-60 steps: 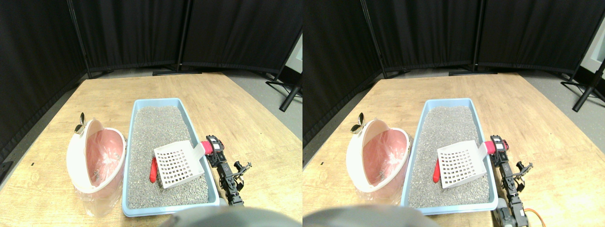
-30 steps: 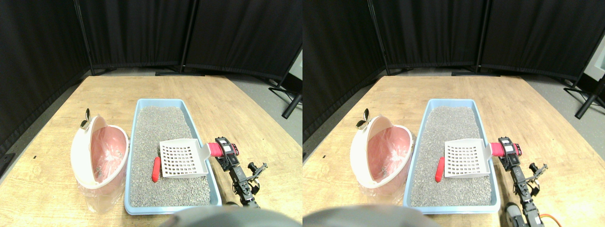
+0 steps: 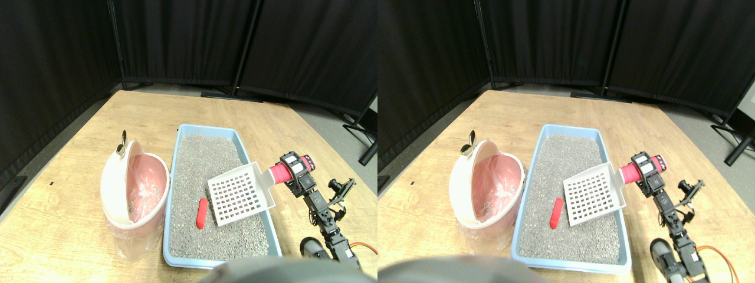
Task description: Scoop (unimanual)
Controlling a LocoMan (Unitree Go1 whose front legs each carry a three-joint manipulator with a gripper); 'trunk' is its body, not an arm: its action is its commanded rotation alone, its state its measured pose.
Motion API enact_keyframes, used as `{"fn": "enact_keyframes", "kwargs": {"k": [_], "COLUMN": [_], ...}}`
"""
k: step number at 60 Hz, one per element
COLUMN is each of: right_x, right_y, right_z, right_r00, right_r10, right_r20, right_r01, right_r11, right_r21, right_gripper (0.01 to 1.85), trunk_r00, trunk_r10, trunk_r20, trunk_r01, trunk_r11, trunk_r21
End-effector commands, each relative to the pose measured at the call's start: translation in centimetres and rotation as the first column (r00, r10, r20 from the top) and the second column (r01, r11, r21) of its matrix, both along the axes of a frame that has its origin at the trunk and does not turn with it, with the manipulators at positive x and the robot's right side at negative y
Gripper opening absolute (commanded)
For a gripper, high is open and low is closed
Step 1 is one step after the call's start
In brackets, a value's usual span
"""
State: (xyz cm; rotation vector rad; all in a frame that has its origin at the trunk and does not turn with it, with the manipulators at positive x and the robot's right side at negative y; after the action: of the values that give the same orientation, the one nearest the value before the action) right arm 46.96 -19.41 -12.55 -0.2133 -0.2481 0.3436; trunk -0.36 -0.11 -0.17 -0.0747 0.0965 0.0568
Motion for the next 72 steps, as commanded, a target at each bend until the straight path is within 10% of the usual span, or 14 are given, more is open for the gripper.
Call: {"fn": "enact_keyframes", "kwargs": {"k": [1, 72], "right_x": [0.0, 2.7], "right_y": [0.4, 4.4], "right_z": [1.5, 3.5], "right_r00": [0.998, 0.987], "right_r10": [0.017, 0.161], "right_r20": [0.060, -0.007], "right_r01": [-0.014, -0.148], "right_r11": [0.999, 0.890], "right_r21": [-0.051, -0.432], "right_gripper": [0.05, 0.05], "trunk_r00": [0.9994, 0.9925], "trunk_r10": [0.027, 0.117], "trunk_r20": [-0.024, -0.037], "trunk_r01": [-0.027, -0.119], "trunk_r11": [0.9996, 0.9895], "trunk_r21": [-0.012, -0.081]}}
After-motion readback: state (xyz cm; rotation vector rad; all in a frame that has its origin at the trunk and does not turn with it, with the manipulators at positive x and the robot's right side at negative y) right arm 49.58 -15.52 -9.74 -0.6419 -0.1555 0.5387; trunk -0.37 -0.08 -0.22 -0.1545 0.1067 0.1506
